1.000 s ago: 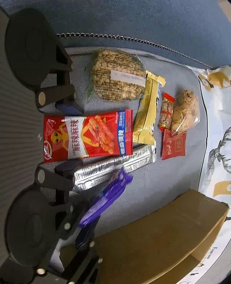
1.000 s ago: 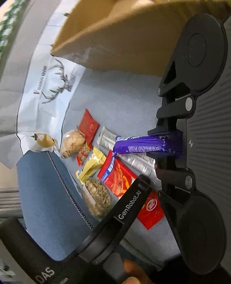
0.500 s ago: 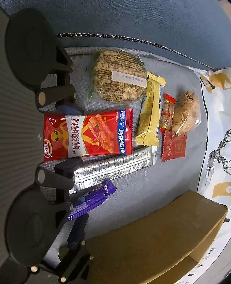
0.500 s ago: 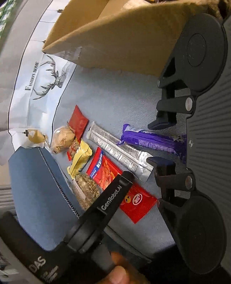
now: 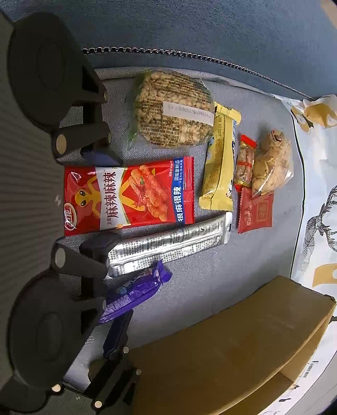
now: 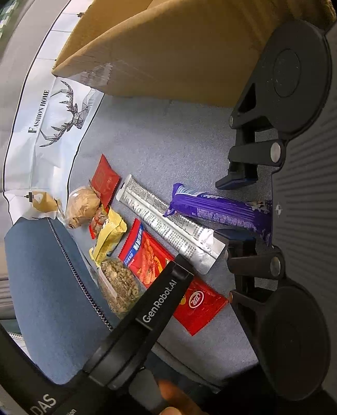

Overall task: Organize snacks
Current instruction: 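Lift the purple candy bar with the right tool, holding the red packet, then carry both packets over the box and release them inside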

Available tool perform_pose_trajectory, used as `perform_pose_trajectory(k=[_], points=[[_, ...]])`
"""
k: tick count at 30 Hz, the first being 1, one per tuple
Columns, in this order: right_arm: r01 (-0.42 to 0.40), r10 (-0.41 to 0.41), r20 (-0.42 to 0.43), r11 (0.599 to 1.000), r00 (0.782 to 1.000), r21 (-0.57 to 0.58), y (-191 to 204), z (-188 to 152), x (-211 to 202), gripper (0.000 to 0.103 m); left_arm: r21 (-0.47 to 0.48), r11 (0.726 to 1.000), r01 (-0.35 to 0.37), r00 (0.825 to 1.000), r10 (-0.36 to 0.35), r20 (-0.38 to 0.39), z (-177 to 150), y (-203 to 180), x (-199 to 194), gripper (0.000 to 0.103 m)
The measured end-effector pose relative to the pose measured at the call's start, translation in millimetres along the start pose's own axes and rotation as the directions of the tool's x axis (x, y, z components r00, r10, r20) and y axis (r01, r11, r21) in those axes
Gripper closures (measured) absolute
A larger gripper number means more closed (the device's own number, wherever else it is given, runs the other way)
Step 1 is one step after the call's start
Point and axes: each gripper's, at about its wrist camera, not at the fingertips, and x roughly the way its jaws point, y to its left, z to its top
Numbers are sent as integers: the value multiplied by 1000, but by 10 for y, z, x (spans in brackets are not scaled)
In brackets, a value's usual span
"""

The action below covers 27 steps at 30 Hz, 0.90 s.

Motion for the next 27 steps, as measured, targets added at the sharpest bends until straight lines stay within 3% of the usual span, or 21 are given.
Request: perform_pose_trajectory(k=[6,14,20,27], points=[[2,-2,2,1000,1000,-10,6,1,7,86,2,1000,-2,1000,2,-1,0,-1,5,43],[0,1,37,1000,999,-29,32,20,-94,87,8,1000,-13,1000,12,21,-30,1,-58,51],[25,-19,105,998,994,-60,84,-4,-282,87,18,1000,4,993,-6,116,-121,-8,-298,52],[79,-65,223,996,973,-52,102,-68,-600,87,-5,998,61,966,-58,252,-280,48,-627,52]])
